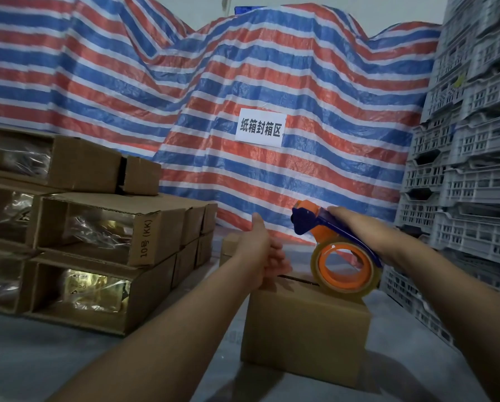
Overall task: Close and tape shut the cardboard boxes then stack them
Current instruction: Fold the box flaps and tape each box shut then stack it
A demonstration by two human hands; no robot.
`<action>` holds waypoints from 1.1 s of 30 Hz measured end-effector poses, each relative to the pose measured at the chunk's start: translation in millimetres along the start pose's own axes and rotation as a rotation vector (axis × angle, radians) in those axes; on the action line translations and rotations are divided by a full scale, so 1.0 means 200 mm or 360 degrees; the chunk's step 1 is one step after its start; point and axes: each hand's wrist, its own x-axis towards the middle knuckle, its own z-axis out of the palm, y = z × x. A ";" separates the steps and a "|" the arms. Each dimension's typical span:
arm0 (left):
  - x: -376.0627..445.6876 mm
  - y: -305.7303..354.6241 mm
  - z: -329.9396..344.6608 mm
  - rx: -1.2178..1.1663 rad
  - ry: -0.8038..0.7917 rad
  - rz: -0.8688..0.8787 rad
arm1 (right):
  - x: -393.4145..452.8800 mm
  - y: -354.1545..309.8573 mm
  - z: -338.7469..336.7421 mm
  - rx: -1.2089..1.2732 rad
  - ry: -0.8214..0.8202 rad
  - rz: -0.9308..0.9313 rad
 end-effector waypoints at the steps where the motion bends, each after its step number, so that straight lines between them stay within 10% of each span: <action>1: 0.00 0.00 0.01 0.0050 -0.0068 -0.0027 | 0.00 0.00 0.00 -0.0005 0.0004 -0.0009; 20: 0.03 0.07 0.01 0.0096 -0.0354 0.0010 | 0.03 0.03 0.00 0.0004 -0.0025 -0.0035; 33: 0.03 0.00 0.08 -0.0074 0.0012 -0.0023 | 0.07 0.02 -0.01 -0.0042 -0.0135 -0.0075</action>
